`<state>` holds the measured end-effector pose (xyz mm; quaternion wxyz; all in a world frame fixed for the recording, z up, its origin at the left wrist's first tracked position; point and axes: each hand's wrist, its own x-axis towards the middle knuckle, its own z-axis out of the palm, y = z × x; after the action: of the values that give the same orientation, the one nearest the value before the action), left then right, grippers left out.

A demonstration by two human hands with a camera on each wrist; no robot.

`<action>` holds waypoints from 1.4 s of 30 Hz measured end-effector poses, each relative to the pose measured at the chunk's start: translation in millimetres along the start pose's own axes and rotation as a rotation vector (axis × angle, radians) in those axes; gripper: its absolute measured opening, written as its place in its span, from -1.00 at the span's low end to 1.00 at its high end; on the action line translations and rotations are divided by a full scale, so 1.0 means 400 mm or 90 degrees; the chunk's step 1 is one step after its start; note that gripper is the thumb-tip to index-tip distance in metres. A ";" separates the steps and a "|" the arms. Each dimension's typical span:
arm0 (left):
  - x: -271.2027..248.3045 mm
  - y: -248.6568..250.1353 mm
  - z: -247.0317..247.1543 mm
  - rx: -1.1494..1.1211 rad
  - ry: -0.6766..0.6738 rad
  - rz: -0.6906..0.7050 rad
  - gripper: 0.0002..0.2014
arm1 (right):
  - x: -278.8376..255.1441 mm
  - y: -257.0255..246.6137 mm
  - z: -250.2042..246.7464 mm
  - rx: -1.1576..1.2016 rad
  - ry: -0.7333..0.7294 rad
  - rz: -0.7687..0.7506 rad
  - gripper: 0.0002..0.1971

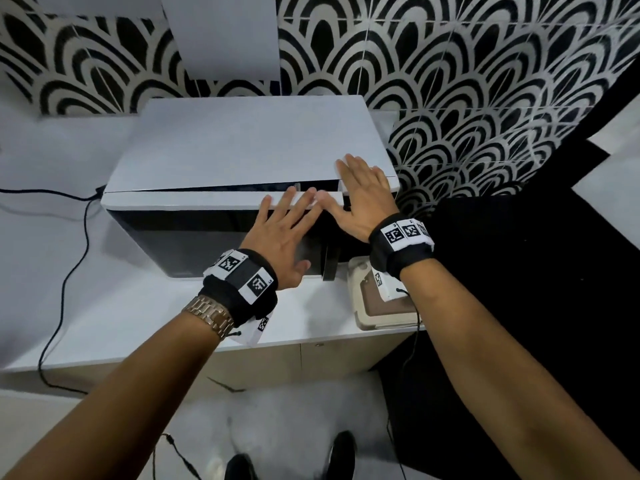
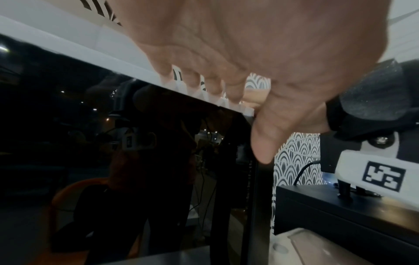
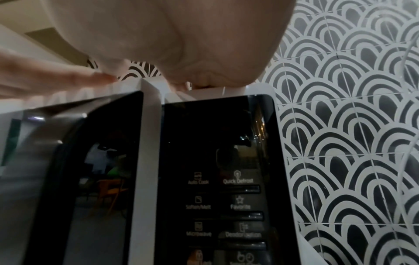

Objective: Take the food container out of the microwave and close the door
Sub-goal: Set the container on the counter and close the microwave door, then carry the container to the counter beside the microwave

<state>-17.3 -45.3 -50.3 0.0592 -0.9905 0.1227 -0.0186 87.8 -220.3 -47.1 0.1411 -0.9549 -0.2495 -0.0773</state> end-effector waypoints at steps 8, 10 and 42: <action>0.016 0.002 0.012 0.002 0.020 -0.005 0.09 | -0.003 0.012 0.001 -0.061 -0.006 -0.042 0.17; 0.018 0.002 0.014 0.003 0.020 -0.004 0.08 | -0.002 0.011 0.009 -0.096 0.005 -0.050 0.16; -0.020 0.268 0.198 -0.559 -0.080 -0.166 -0.19 | -0.304 0.165 0.152 0.117 0.209 0.147 -0.22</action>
<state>-46.8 -137.5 -142.2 -0.3612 -0.9283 -0.0107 0.0881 20.2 -311.9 -146.5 0.2744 -0.9349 -0.1179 -0.1917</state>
